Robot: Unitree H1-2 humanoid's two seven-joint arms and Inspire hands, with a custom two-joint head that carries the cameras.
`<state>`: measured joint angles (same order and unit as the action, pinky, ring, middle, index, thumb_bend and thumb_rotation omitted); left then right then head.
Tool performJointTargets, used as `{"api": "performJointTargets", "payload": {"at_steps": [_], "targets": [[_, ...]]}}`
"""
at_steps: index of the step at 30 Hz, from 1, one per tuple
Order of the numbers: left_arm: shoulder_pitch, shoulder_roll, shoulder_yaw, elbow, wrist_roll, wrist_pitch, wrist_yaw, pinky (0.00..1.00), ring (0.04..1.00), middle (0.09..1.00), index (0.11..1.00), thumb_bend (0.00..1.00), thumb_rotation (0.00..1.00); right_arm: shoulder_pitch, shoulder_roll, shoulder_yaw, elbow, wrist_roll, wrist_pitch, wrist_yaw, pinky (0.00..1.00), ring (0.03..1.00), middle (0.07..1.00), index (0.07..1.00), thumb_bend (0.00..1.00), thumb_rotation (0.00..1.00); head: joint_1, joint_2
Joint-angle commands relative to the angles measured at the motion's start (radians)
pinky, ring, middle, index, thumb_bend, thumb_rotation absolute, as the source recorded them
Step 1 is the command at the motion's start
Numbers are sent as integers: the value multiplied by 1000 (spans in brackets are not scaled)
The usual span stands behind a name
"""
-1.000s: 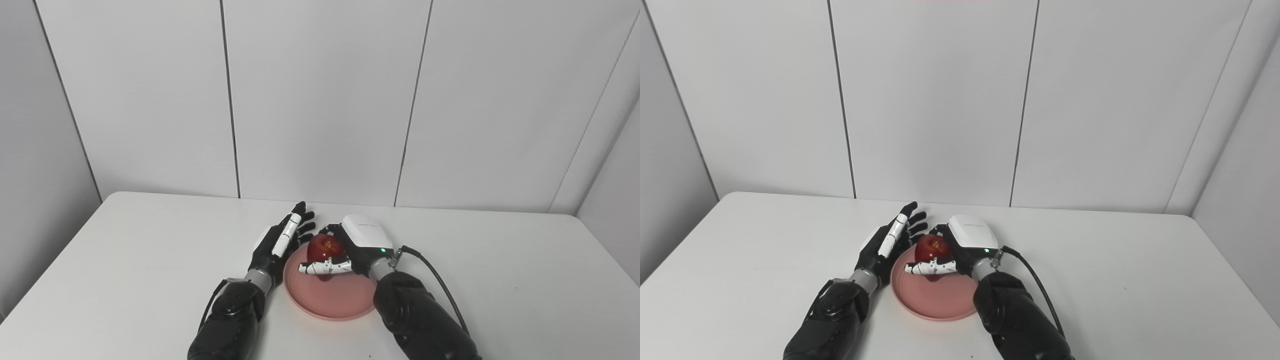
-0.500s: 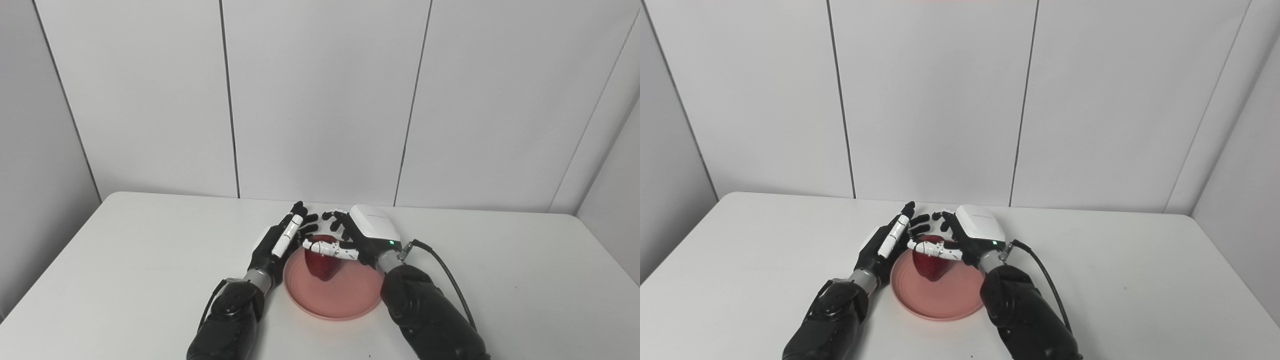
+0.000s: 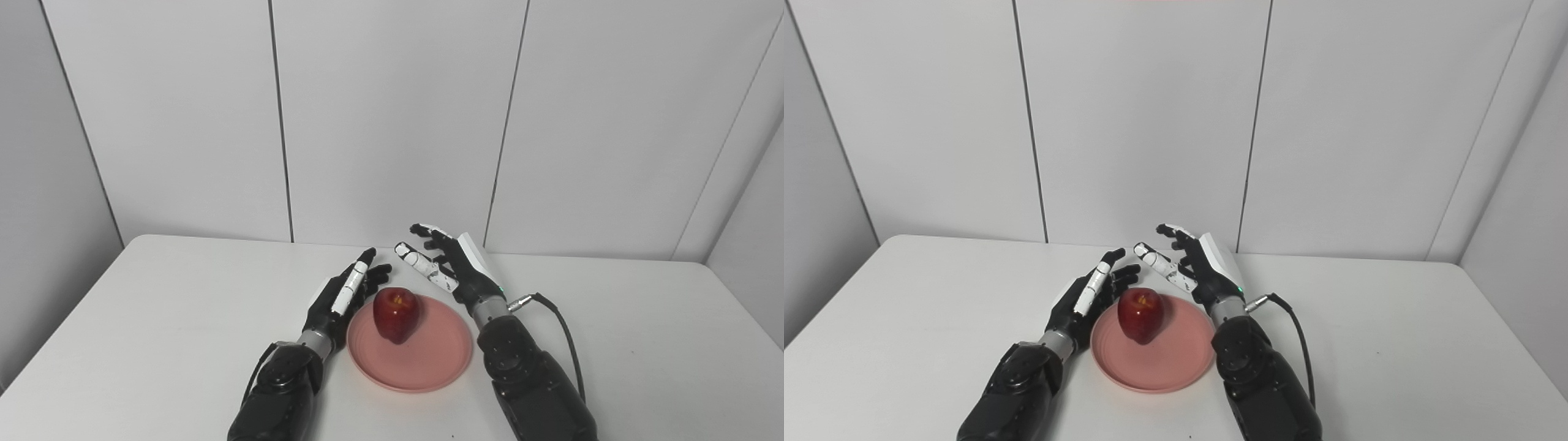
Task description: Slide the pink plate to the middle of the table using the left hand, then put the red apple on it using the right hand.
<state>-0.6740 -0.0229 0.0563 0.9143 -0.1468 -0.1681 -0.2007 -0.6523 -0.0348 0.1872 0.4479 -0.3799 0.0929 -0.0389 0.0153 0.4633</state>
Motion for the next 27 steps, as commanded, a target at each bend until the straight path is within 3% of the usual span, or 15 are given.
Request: {"api": "performJointTargets", "payload": {"at_steps": [1, 5, 11, 20, 27], "targets": [[17, -15, 14, 0, -10, 43, 41, 932, 884, 835, 888, 750, 955, -31, 11, -38, -8, 62, -63, -9, 841, 880, 869, 849, 1000, 1000, 1, 1], [25, -27, 18, -12, 12, 7, 78, 905, 895, 875, 886, 776, 998, -22, 19, -79, -5, 140, -55, 7, 838, 875, 873, 870, 1000, 1000, 2, 1], [30, -32, 13, -11, 44, -46, 143, 936, 920, 921, 891, 838, 1000, -18, 33, -132, 16, 232, -41, 8, 956, 922, 896, 899, 1000, 1000, 3, 1], [27, -40, 6, 41, 99, -181, 257, 1000, 995, 973, 933, 900, 1000, 23, 35, -208, 33, 345, -68, 6, 975, 919, 893, 907, 1000, 1000, 4, 1], [28, -51, 1, 28, 130, -180, 346, 1000, 1000, 991, 959, 859, 1000, 43, 47, -266, 79, 454, -127, 37, 1000, 955, 903, 925, 1000, 1000, -2, 3]]}}
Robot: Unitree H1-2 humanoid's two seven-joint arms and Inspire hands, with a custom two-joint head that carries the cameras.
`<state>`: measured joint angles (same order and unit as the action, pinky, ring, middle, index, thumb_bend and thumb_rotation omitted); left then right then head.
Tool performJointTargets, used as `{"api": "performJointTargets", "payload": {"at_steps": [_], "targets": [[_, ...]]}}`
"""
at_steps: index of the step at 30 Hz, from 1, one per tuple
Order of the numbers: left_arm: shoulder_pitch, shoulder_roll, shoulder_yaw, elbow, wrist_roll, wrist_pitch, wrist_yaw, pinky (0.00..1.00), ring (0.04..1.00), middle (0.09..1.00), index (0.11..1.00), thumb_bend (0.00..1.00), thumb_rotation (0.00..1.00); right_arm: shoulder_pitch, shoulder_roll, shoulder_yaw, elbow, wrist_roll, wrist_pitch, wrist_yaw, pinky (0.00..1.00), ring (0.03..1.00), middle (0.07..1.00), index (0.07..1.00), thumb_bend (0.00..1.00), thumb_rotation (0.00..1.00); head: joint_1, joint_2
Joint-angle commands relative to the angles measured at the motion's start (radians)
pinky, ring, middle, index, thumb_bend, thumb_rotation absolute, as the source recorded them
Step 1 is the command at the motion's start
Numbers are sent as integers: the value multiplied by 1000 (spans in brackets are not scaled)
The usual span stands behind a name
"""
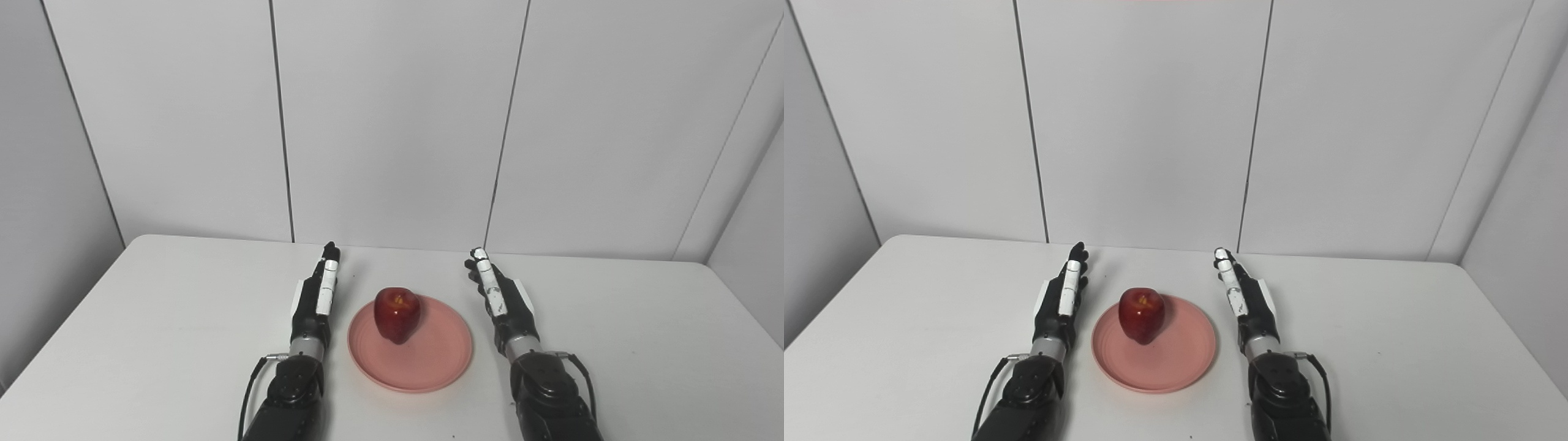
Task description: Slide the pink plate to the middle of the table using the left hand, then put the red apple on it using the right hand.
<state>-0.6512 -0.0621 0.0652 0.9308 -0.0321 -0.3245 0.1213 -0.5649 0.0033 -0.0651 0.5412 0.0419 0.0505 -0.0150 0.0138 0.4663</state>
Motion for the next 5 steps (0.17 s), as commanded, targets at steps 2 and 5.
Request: {"api": "performJointTargets", "payload": {"at_steps": [2, 5], "targets": [[3, -12, -5, 11, 17, -12, 38, 1000, 1000, 993, 960, 856, 1000, -40, 20, -35, 4, 66, -112, 15, 1000, 961, 902, 923, 1000, 1000, -3, 0], [-1, -9, -3, 13, 13, -4, 40, 1000, 1000, 997, 964, 853, 1000, -35, 26, -48, 37, 84, -161, 13, 1000, 950, 907, 934, 1000, 1000, -4, 1]]}}
